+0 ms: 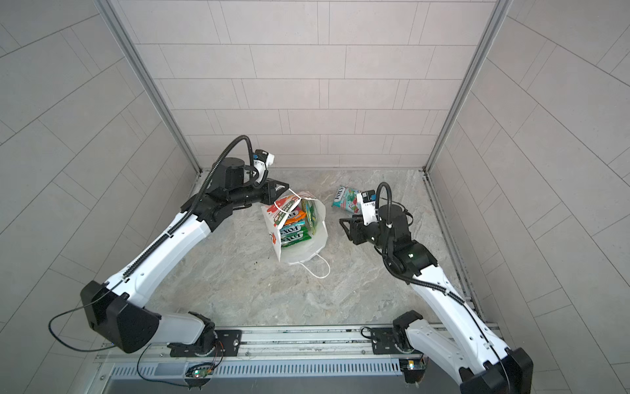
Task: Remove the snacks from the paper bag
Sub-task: 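Move the right gripper back into the bag opening toward the remaining packets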
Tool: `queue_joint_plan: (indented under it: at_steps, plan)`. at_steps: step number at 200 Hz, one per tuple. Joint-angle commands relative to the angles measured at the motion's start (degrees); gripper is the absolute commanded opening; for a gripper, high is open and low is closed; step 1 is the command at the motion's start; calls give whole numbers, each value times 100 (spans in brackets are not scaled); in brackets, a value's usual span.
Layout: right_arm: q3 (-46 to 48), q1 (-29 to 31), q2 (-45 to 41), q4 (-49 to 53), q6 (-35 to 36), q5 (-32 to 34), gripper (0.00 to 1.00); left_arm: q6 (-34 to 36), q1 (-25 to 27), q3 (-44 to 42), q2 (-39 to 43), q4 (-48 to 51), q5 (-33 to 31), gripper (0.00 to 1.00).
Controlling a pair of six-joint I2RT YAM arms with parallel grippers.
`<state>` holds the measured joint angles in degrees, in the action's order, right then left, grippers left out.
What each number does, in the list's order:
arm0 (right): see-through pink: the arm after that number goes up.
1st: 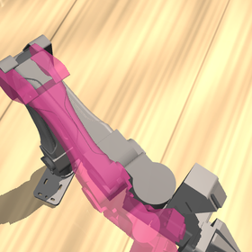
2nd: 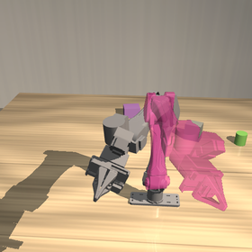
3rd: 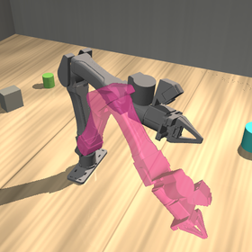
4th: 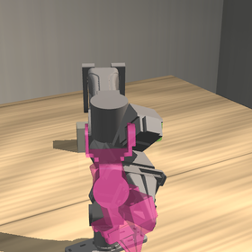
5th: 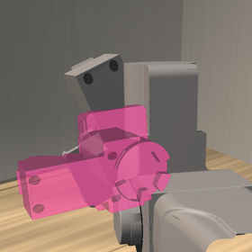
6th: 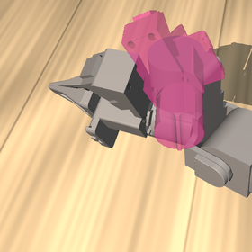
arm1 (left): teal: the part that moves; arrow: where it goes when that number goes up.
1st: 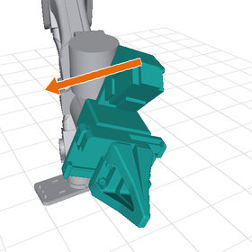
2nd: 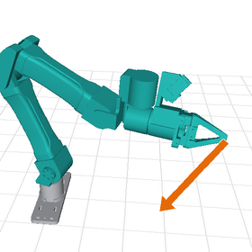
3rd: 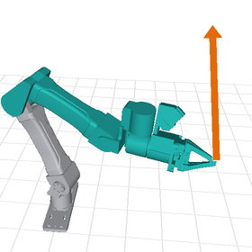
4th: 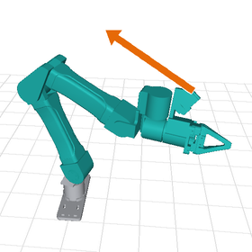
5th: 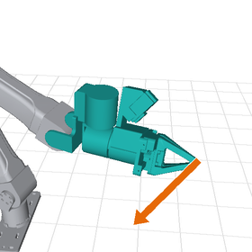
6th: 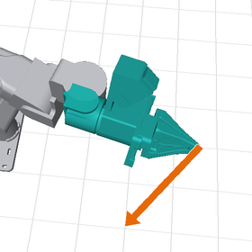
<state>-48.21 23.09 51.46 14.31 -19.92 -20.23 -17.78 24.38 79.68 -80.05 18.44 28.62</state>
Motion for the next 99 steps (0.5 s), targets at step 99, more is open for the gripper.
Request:
queue_joint_plan:
  at_steps: [99]
  plan:
    - [-43, 2650, 1576, -920, 384, 2599, 49, 57, -38, -22, -17, -121, -65, 0]
